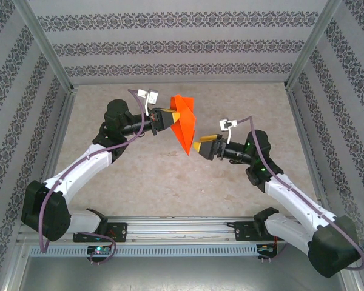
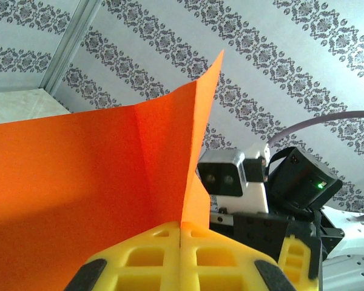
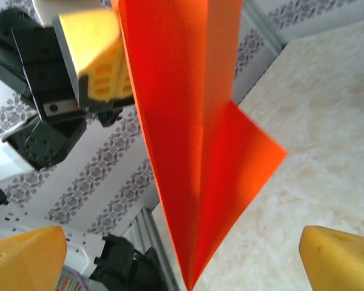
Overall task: Fold a paper plane with a square sheet of paper (fold left side to right side)
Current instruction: Turn over the paper at the center of the table.
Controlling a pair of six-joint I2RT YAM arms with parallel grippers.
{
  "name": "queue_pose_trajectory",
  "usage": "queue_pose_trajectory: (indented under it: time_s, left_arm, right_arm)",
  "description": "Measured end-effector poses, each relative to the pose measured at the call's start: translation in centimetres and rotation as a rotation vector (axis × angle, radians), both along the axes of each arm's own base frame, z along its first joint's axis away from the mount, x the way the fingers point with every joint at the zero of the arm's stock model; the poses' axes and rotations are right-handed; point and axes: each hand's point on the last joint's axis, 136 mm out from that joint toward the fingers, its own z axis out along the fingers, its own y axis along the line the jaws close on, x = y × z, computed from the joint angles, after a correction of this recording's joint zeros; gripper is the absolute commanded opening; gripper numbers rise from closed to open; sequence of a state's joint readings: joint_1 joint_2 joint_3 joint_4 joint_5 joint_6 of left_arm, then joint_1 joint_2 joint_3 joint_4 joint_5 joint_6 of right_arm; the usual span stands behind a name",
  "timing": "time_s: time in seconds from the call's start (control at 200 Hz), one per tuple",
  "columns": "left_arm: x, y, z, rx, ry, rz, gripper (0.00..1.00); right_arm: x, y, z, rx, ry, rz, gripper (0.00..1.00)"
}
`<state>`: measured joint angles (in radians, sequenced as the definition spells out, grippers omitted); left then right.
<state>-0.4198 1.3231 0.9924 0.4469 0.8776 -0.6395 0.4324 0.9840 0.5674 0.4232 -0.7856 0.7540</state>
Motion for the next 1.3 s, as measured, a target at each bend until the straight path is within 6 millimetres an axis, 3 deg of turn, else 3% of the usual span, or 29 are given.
queue_pose_trajectory:
  time_s: [0.135,0.29,0.49,0.864,1.019,1.299]
  left_arm:
    - [0.0,0.0,0.1,-0.004,-0.001,0.000,0.00]
    - [0.0,0.0,0.2,-0.010,0.005,-0.001,0.00]
    - [0.0,0.0,0.2,-0.015,0.012,-0.002,0.00]
    - [0.3,-0.2,0.1,-0.026,0.026,-0.006,0.01]
    - [0.5,-0.3,-0.2,-0.022,0.033,-0.006,0.12]
    - [1.3,0.4,-0.9,0.019,0.012,0.074,0.41]
  right_arm:
    - [-0.1,1.7,-0.7,-0.015,0.031,0.049,0.90]
    - [0.5,2.9,0.6,-0.009,0.007,0.071,0.75]
    - [1.0,2.9,2.3,0.006,-0.051,0.064,0.58]
    - [2.0,2.3,3.1,0.000,-0.091,0.031,0.36]
    - [2.1,2.4,3.1,-0.007,-0.100,0.030,0.24]
    - [2.4,2.1,2.2,-0.045,-0.092,0.008,0.11]
